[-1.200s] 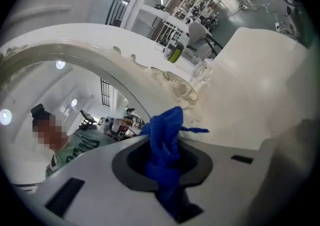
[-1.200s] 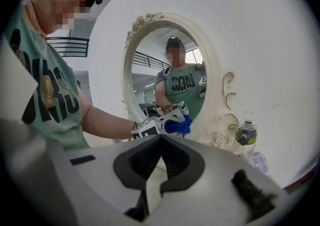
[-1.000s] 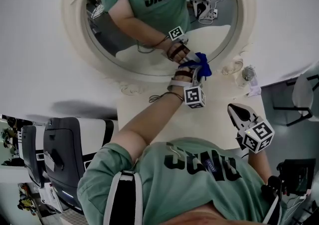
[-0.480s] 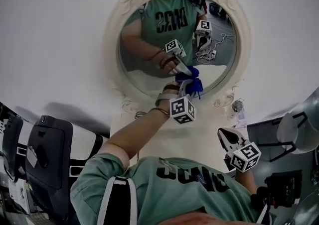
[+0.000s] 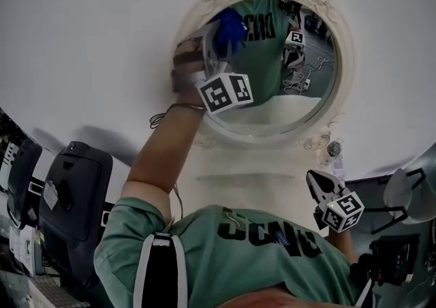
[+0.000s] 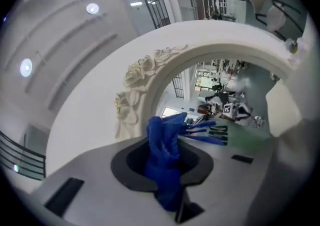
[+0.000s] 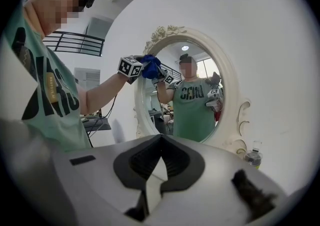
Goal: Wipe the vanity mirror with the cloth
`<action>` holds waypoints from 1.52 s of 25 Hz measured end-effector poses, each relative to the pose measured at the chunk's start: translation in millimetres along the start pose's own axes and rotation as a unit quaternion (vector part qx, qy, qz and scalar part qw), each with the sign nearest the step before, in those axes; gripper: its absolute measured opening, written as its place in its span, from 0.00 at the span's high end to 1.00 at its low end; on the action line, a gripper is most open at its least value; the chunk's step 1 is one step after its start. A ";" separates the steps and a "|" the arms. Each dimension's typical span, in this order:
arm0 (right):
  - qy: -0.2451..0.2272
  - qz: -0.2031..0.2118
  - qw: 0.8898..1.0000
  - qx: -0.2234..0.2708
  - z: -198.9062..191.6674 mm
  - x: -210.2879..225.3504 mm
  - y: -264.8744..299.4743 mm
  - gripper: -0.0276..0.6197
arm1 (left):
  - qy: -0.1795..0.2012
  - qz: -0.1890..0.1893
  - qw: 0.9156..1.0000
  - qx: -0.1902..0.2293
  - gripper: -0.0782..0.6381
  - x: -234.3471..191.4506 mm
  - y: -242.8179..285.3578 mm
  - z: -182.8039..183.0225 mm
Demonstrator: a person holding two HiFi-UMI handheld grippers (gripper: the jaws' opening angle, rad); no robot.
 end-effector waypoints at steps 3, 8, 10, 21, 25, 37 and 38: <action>-0.007 -0.002 1.000 -0.002 1.0 2.6 0.2 0.95 | 0.032 0.037 0.999 -0.003 0.78 3.1 8.7 -1.7; -0.016 0.000 1.000 -0.004 -0.5 5.9 2.6 0.95 | 0.031 0.080 0.996 0.007 0.80 10.7 10.4 -1.8; -0.014 0.003 1.000 -0.008 0.0 3.1 4.3 0.95 | 0.022 0.065 0.998 0.002 0.80 8.1 9.9 0.7; 0.014 0.000 1.000 -0.027 -19.8 -5.6 1.1 0.95 | 0.033 -0.117 0.992 0.041 0.80 156.7 -41.8 20.8; 0.026 -0.008 0.999 -0.032 -27.6 0.0 -3.3 0.95 | 0.036 -0.178 0.982 0.048 0.79 212.3 -60.7 28.8; 0.043 -0.022 0.998 -0.040 -36.3 12.5 -4.0 0.95 | 0.097 -0.417 0.903 0.044 0.79 399.4 -134.9 30.2; 0.046 -0.023 0.998 -0.041 -37.8 13.2 -4.4 0.95 | 0.099 -0.449 0.888 0.029 0.79 420.1 -144.8 22.9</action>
Point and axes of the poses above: the fingertips, and each gripper's own axes: y forward along the fingers, x to its right, z out of its top, the point moved 2 cm from there along -y, backward along the fingers, and after that the axes turned 4 degrees about -x, right-handed, at the moved point
